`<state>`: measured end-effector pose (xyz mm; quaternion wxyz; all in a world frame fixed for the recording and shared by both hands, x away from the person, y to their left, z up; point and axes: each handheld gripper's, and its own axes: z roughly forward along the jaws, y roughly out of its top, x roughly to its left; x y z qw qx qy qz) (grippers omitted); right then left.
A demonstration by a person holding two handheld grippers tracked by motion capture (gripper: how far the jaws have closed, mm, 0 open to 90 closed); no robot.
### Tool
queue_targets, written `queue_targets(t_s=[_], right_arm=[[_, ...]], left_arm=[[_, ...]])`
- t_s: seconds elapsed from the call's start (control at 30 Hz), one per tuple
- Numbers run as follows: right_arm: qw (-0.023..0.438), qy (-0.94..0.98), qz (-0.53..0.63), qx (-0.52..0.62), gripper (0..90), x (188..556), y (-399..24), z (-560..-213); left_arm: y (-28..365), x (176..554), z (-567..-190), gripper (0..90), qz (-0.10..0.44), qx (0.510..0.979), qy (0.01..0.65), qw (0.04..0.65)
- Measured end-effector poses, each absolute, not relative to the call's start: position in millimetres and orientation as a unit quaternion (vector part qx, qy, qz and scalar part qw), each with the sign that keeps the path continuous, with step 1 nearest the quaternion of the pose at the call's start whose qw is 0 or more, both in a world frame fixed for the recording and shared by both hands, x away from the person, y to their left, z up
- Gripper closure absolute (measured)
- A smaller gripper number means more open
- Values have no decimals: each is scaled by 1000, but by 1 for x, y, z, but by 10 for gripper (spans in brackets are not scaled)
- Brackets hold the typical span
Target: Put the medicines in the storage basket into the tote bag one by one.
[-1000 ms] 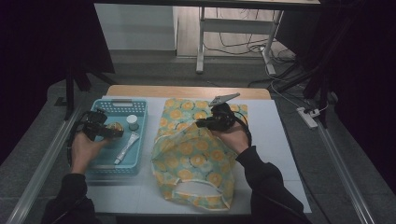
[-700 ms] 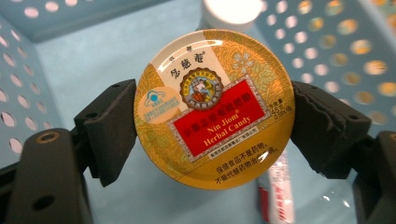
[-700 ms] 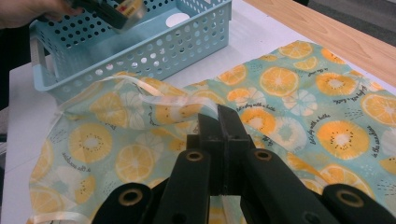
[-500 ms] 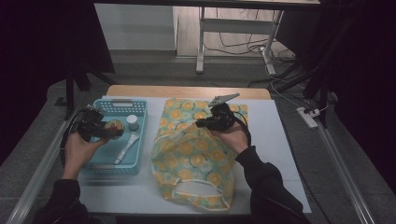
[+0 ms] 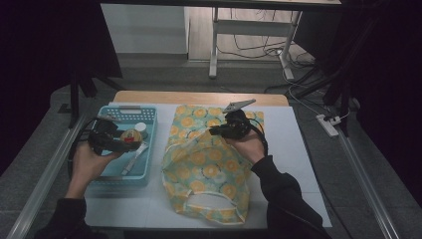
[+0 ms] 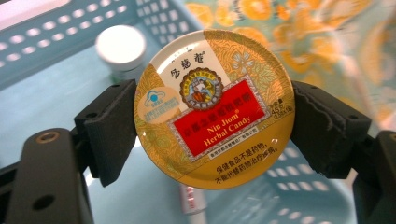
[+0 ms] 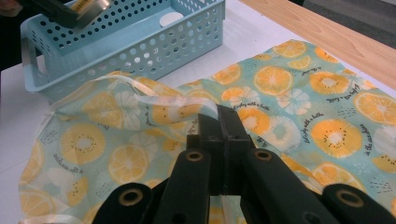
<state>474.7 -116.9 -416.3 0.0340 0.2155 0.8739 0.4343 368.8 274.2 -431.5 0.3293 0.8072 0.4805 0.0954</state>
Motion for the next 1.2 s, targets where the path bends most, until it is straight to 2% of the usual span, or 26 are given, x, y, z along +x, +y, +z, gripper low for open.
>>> queue_targets(t_s=[0.7,1.2], right_arm=[[33,873,434,218,900,479,-115,-423],[36,873,434,218,900,481,-115,-425]], left_arm=[[215,355,-413,206,71,840,404,354],[154,357,-415,206,47,870,340,355]])
